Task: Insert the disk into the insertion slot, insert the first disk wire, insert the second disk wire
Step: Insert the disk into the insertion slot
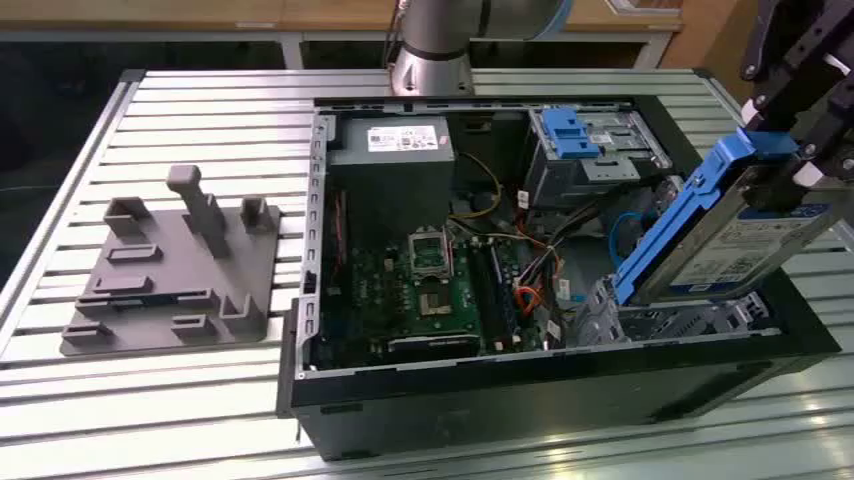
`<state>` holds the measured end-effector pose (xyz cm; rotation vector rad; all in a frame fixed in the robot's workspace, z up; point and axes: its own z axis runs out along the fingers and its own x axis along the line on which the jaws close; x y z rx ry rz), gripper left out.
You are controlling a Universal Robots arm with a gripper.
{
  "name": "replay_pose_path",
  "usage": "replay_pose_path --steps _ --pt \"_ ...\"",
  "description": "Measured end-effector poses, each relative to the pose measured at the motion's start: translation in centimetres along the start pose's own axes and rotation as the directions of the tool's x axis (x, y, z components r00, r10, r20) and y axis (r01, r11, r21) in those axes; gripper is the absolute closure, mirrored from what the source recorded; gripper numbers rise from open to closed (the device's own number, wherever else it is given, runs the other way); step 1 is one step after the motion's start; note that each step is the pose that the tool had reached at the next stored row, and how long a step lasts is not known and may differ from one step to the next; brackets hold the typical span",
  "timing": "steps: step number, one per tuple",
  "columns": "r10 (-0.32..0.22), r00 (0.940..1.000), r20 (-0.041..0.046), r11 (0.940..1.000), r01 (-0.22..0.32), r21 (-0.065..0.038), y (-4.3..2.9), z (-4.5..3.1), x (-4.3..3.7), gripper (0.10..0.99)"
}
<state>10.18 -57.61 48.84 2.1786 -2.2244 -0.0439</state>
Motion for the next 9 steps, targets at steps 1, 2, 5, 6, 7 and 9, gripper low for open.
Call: replay_pose_path --steps 1,2,5,6,7,9 --pt "0.000 1.0000 0.0000 1.0000 0.000 0.000 0.00 0.00 0.00 0.722" --pt "0.000 1.0000 0.0000 1.0000 0.000 0.000 0.00 0.00 0.00 0.722" --pt "0.000 1.0000 0.0000 1.0000 0.000 0.000 0.00 0.00 0.00 0.722" --pt "0.000 1.0000 0.0000 1.0000 0.000 0.000 0.00 0.00 0.00 0.722" --pt "0.000 1.0000 0.0000 1.0000 0.000 0.000 0.00 0.00 0.00 0.722" --pt "0.000 1.0000 -0.0001 1.0000 0.000 0.000 0.00 0.00 0.00 0.722"
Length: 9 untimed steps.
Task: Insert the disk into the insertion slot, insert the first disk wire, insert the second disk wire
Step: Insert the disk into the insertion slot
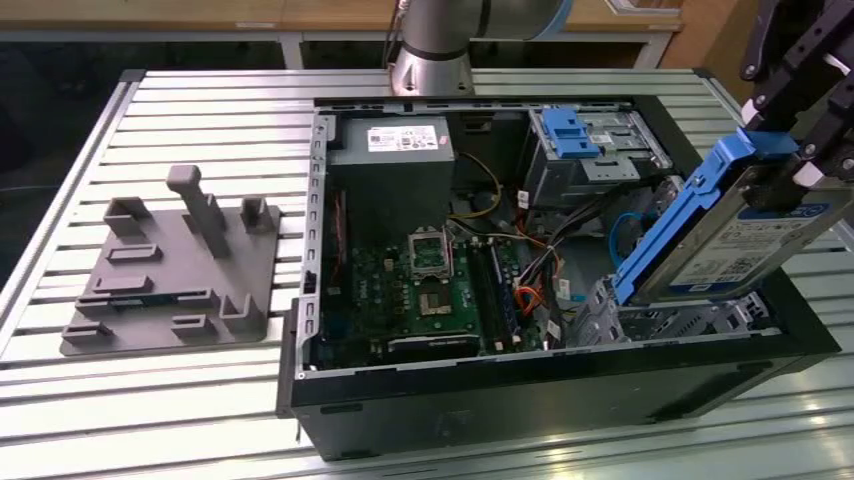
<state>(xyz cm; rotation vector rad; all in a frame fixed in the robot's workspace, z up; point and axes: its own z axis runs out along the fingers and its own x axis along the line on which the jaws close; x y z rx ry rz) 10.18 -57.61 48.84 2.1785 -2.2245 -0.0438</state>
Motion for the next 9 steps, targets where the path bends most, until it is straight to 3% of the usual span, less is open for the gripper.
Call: replay_pose_path --steps 5,7,9 --pt "0.000 1.0000 0.0025 1.0000 0.000 0.000 0.00 0.00 0.01 0.722" --pt "0.000 0.9999 0.0105 1.0000 0.000 0.000 0.00 0.01 0.05 0.722" --pt "-0.002 0.9996 0.0284 1.0000 0.002 0.000 0.00 0.01 0.16 0.722"
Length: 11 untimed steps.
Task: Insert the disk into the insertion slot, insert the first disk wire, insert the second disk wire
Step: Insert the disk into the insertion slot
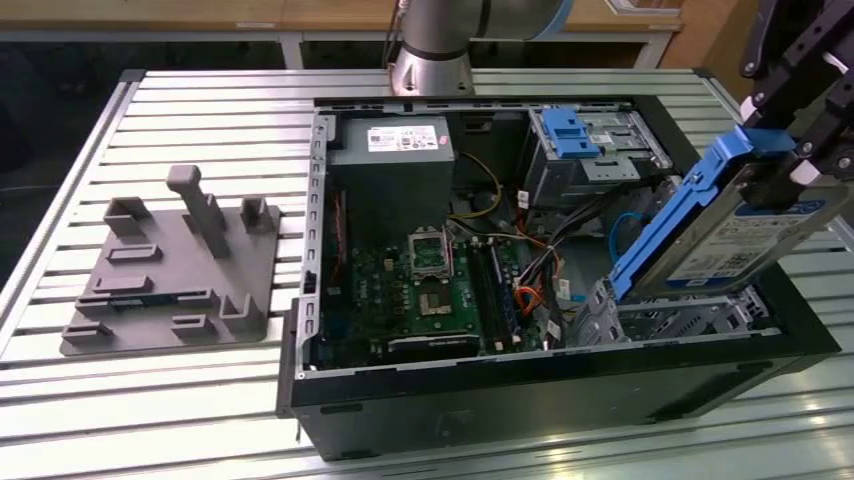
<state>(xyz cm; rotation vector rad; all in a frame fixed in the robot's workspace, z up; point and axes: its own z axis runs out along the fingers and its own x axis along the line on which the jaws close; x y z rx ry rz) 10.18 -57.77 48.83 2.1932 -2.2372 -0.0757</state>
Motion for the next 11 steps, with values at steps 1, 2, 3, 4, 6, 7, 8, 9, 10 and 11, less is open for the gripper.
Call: replay_pose_path --steps 1,2,3,4,6,7,8,9,10,11 --pt "-0.001 0.9999 0.0108 1.0000 0.001 0.000 0.00 -0.01 0.05 0.722" --pt "-0.002 0.9998 0.0214 1.0000 0.002 0.000 0.00 -0.01 0.10 0.722" --pt "-0.003 0.9994 0.0335 1.0000 0.003 0.000 0.00 -0.01 0.15 0.722" --pt "-0.004 0.9989 0.0461 1.0000 0.004 0.000 0.00 -0.01 0.19 0.722" --pt "-0.004 0.9985 0.0542 1.0000 0.004 0.000 0.00 -0.01 0.25 0.722" --pt "-0.004 0.9985 0.0543 1.0000 0.004 0.000 0.00 -0.01 0.25 0.722" --pt "-0.004 0.9985 0.0543 1.0000 0.004 0.000 0.00 -0.01 0.25 0.722" --pt "-0.004 0.9985 0.0544 1.0000 0.004 0.000 0.00 -0.01 0.25 0.722" --pt "-0.004 0.9985 0.0542 1.0000 0.004 0.000 0.00 -0.01 0.25 0.722" --pt "-0.004 0.9985 0.0541 1.0000 0.004 0.000 0.00 -0.01 0.25 0.722"
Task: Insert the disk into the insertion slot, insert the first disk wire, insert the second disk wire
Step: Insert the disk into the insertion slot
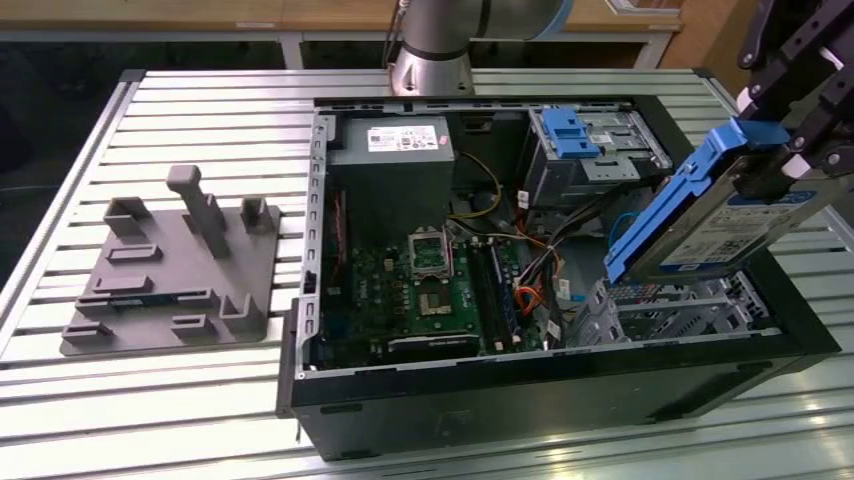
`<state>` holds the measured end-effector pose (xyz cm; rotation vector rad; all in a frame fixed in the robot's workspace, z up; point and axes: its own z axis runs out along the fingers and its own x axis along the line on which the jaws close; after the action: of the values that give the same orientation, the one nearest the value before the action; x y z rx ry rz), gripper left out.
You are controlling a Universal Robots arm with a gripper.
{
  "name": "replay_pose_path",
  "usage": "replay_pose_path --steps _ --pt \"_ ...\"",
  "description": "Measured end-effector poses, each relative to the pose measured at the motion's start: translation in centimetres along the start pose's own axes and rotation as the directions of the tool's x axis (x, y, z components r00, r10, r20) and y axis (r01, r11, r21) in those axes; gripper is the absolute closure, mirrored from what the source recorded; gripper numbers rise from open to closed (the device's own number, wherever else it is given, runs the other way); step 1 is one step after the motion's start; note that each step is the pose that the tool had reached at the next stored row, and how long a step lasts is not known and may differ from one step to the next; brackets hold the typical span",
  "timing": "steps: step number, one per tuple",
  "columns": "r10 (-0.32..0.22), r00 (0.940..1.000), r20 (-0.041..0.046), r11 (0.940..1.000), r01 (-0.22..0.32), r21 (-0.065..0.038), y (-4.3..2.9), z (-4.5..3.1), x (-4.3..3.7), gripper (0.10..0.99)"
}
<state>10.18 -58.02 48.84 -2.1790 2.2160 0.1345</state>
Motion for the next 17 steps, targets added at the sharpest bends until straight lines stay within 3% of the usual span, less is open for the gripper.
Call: replay_pose_path --steps 4,10,17 --pt "0.000 1.0000 0.0001 1.0000 0.000 0.000 -0.33 0.01 0.01 0.722" --pt "-0.001 1.0000 0.0010 1.0000 0.001 0.000 -1.72 0.00 -0.11 0.722" --pt "-0.004 1.0000 0.0008 1.0000 0.004 0.001 -1.74 0.45 -1.62 0.722"
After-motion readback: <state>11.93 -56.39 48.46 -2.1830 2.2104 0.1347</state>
